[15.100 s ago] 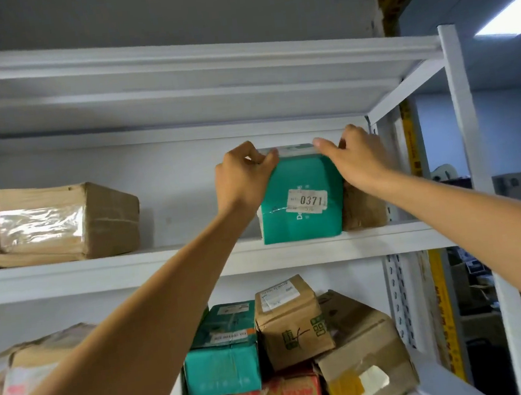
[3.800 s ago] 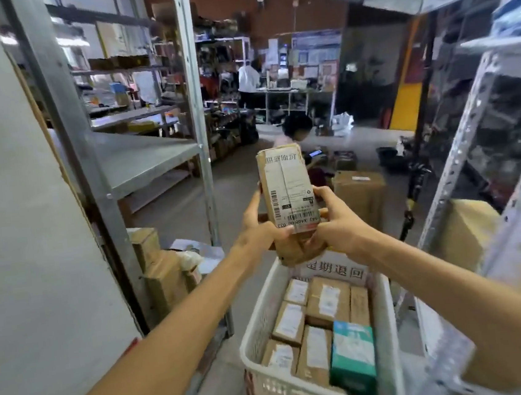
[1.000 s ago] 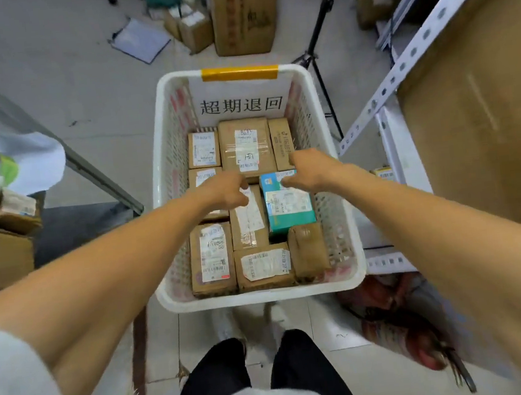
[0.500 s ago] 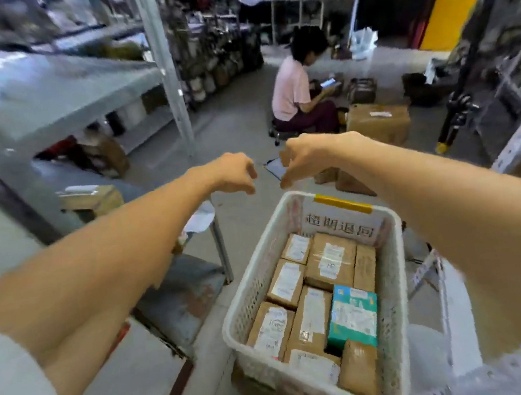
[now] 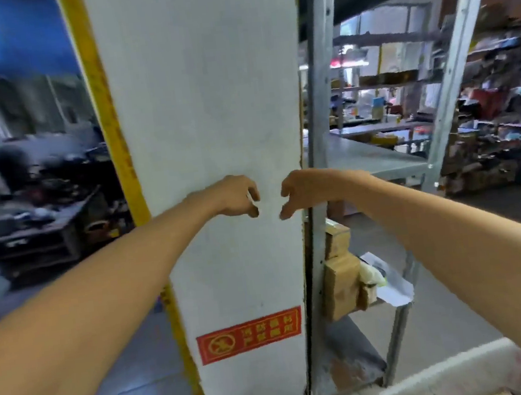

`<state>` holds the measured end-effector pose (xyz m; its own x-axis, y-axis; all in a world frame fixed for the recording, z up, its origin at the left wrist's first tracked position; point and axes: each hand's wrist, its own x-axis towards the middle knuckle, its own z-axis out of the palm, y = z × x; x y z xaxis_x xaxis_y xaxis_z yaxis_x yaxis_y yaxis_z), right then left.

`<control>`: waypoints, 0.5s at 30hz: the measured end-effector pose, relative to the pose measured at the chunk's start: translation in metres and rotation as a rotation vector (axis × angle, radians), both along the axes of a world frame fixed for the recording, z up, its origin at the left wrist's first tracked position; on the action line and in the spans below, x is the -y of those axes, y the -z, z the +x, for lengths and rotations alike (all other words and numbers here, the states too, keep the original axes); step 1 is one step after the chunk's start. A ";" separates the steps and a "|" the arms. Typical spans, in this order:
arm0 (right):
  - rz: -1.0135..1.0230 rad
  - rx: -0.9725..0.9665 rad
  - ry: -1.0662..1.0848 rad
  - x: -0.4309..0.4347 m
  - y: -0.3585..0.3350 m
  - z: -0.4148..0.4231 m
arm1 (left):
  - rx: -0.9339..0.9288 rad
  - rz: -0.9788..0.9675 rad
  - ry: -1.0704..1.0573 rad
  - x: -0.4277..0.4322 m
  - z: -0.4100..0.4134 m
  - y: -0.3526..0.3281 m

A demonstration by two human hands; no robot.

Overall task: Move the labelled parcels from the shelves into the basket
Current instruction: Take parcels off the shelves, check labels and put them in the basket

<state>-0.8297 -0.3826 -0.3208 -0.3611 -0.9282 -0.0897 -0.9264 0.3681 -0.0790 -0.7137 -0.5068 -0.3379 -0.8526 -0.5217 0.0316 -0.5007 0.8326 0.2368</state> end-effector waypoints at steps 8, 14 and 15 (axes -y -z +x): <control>-0.010 0.029 -0.463 0.085 -0.031 0.193 | 0.102 0.054 -0.407 0.038 0.238 -0.020; -0.045 0.149 -0.684 0.115 -0.051 0.302 | 0.042 0.016 -0.657 0.023 0.371 -0.038; -0.056 0.157 -0.716 0.116 -0.055 0.317 | 0.030 0.007 -0.694 0.017 0.390 -0.041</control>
